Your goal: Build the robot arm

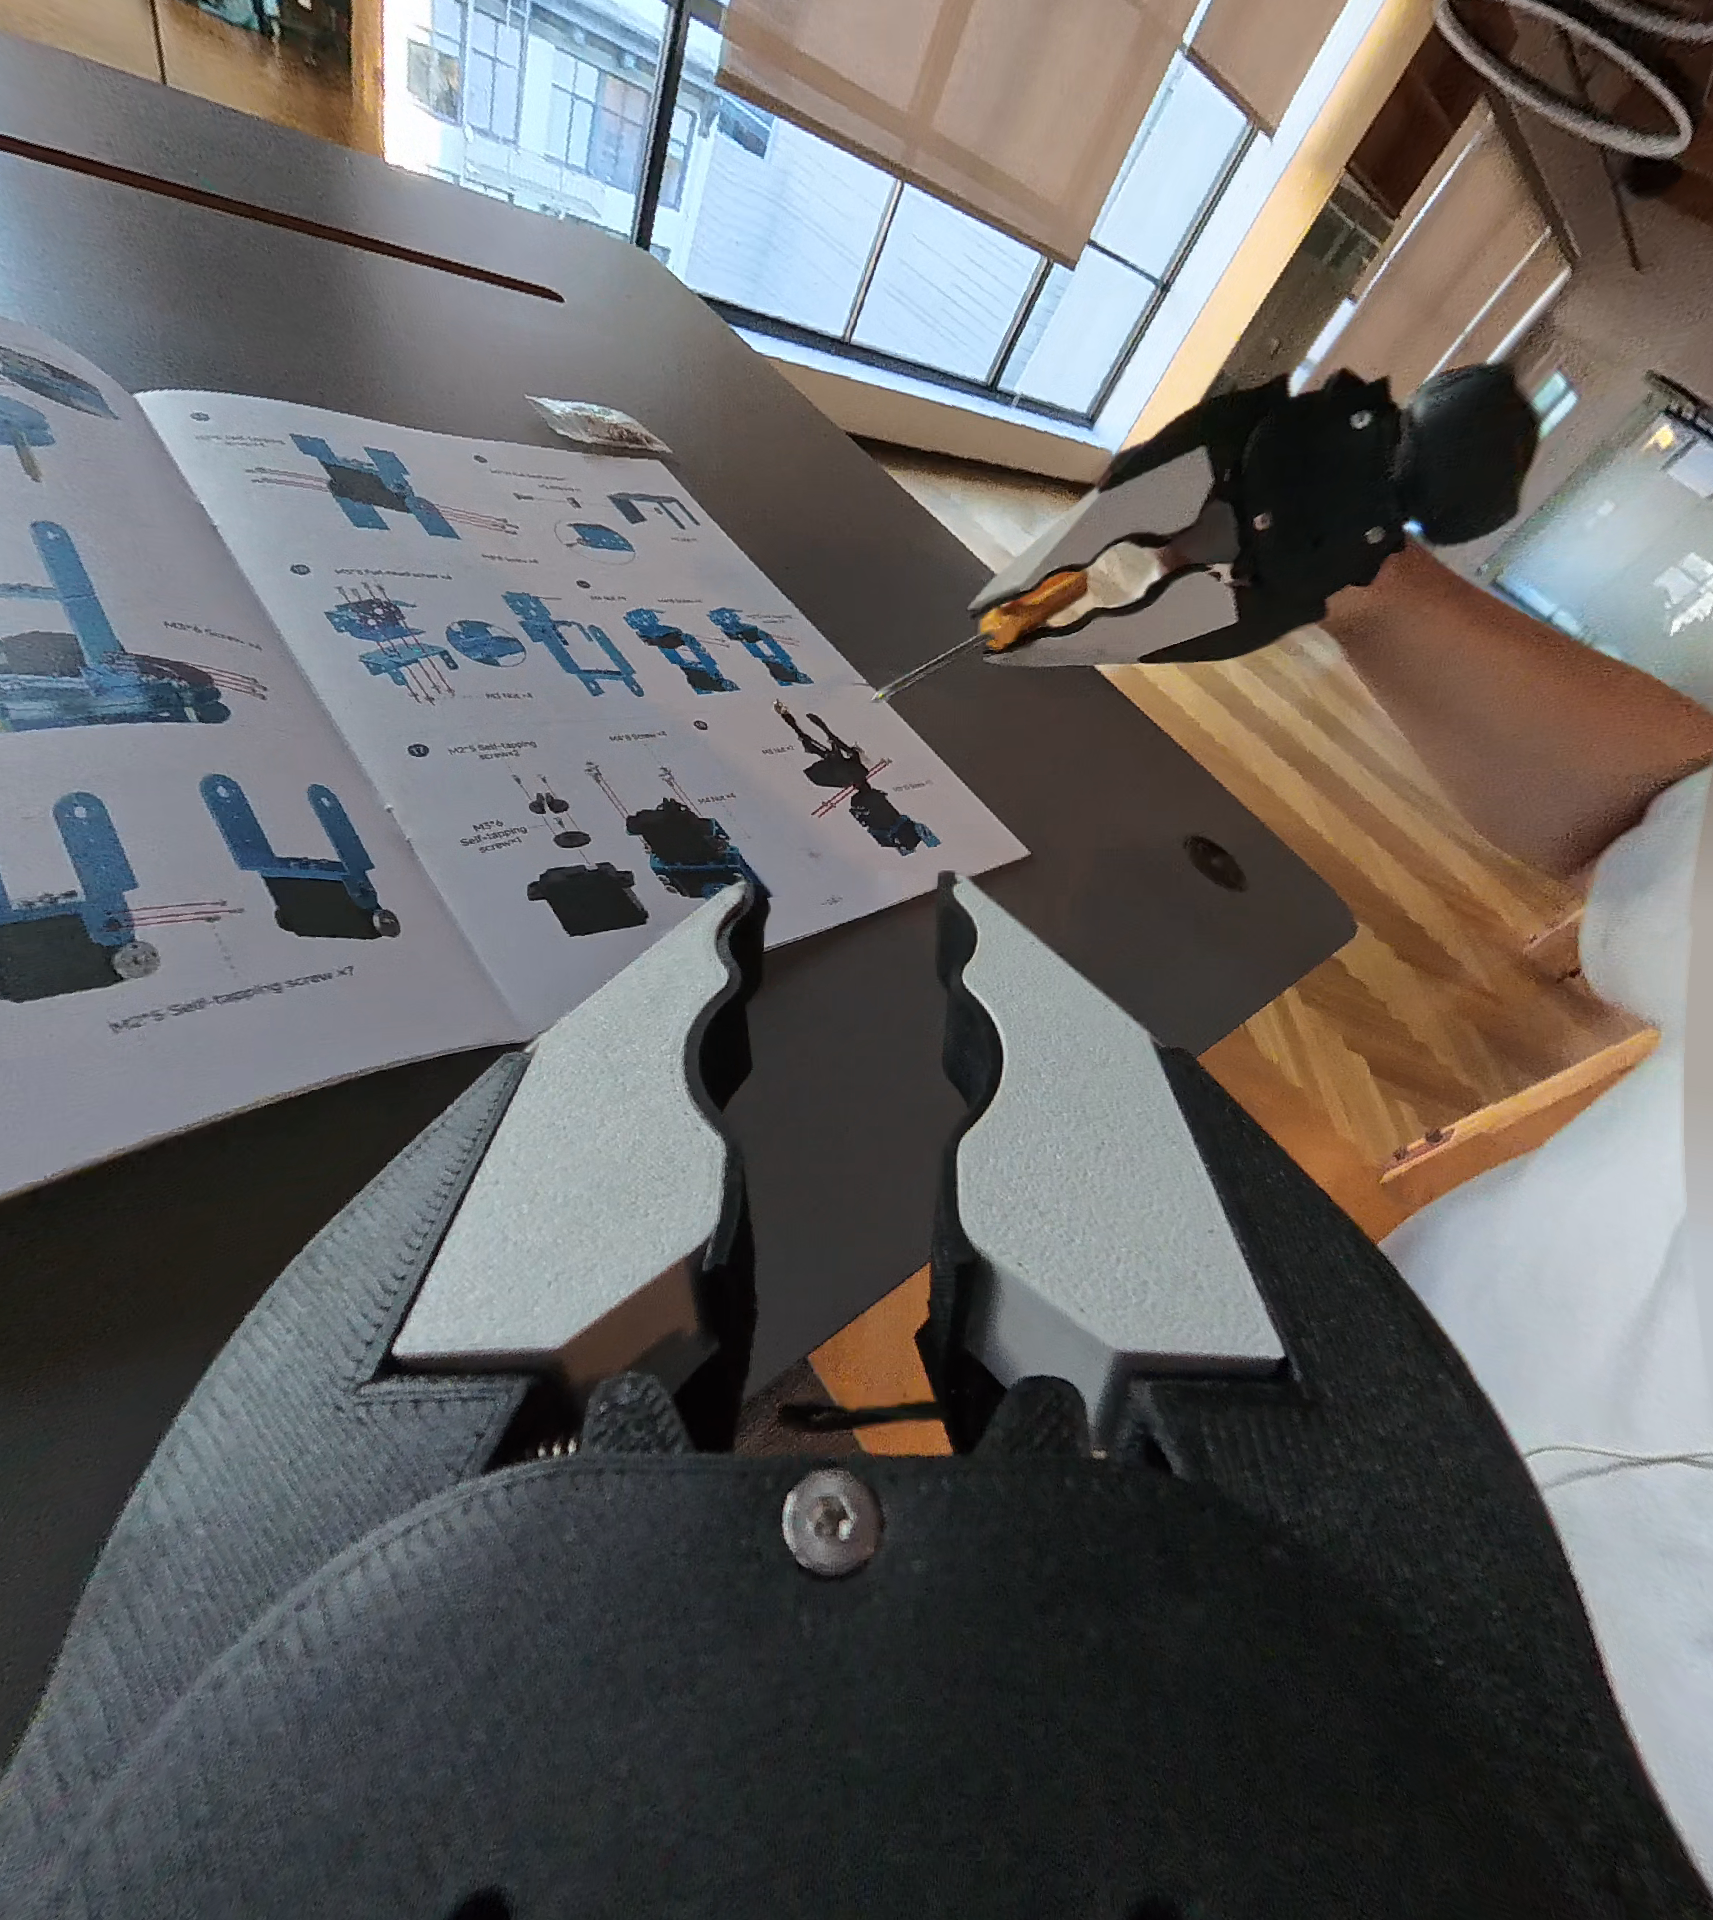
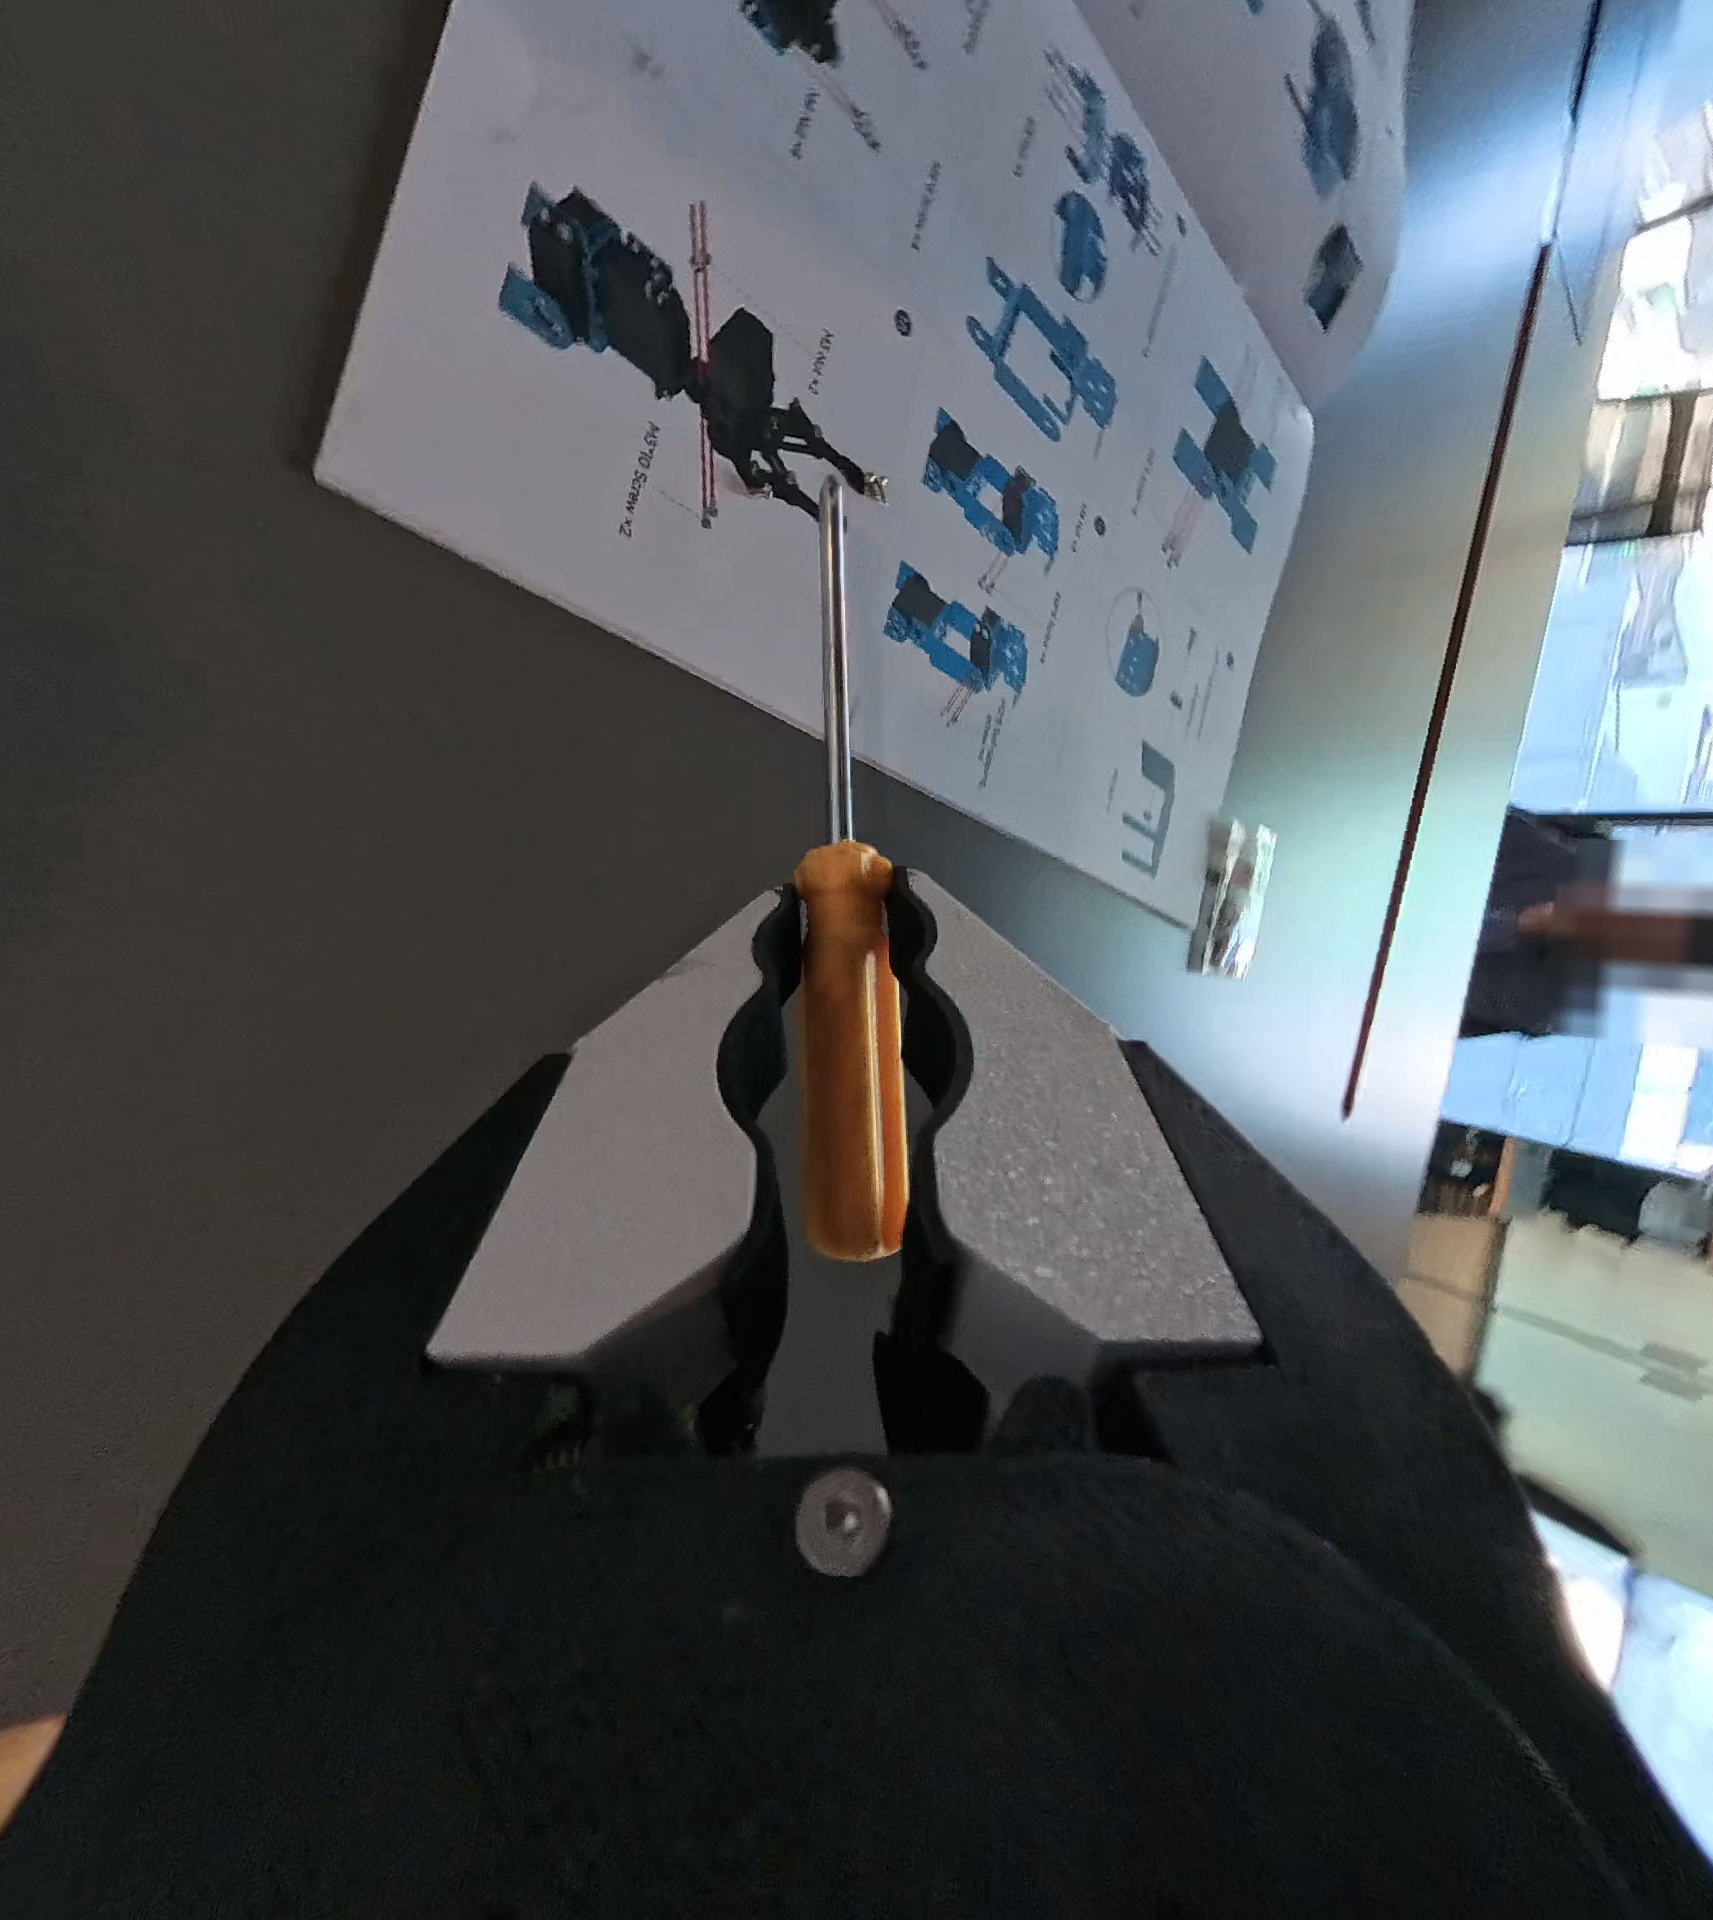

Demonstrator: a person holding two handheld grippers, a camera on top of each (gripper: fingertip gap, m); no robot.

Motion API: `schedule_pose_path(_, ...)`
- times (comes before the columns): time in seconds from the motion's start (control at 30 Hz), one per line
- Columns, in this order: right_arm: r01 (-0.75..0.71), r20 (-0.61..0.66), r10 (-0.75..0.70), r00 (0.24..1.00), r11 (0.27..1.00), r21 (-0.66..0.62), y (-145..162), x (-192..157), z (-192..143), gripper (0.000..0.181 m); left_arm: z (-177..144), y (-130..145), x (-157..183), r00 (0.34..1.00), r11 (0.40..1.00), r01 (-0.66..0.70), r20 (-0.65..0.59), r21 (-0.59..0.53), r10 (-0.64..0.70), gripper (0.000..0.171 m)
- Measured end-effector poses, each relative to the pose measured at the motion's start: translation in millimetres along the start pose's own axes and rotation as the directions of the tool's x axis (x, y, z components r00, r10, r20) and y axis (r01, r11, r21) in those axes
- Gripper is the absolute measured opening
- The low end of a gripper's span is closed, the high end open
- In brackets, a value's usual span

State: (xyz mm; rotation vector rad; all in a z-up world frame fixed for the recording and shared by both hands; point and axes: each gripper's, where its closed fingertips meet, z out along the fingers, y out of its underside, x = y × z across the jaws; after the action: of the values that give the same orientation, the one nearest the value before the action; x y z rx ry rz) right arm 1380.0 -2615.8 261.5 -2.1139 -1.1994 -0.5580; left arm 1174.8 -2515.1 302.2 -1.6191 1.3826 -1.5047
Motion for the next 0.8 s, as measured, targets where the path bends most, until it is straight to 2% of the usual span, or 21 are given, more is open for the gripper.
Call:
schedule_pose_path(0.17, 0.197, 0.064, -0.199, 0.978, 0.98, 0.034, 5, 14, 12, 0.015, -1, 8, 1, 0.999, 1.0, 0.03, 0.045, -0.002, -0.029, 0.031)
schedule_pose_path(0.27, 0.279, 0.072, -0.286, 0.955, 0.955, 0.098, 0, 17, 13, 0.015, -1, 12, 0, 0.996, 0.999, 0.044, 0.079, -0.007, -0.043, 0.031)
schedule_pose_path(0.37, 0.345, 0.073, -0.352, 0.933, 0.934, 0.099, 1, 18, 18, 0.015, -1, 12, 0, 0.994, 0.999, 0.052, 0.099, 0.001, -0.052, 0.031)
schedule_pose_path(0.7, 0.367, 0.085, -0.382, 0.92, 0.918, 0.149, 0, 15, 21, 0.015, 3, 11, 0, 0.99, 0.998, 0.066, 0.127, 0.01, -0.067, 0.032)
schedule_pose_path(0.8, 0.306, 0.092, -0.321, 0.942, 0.94, 0.15, 0, 15, 19, 0.015, 11, 8, 3, 0.991, 0.996, 0.087, 0.1, 0.029, -0.089, 0.031)
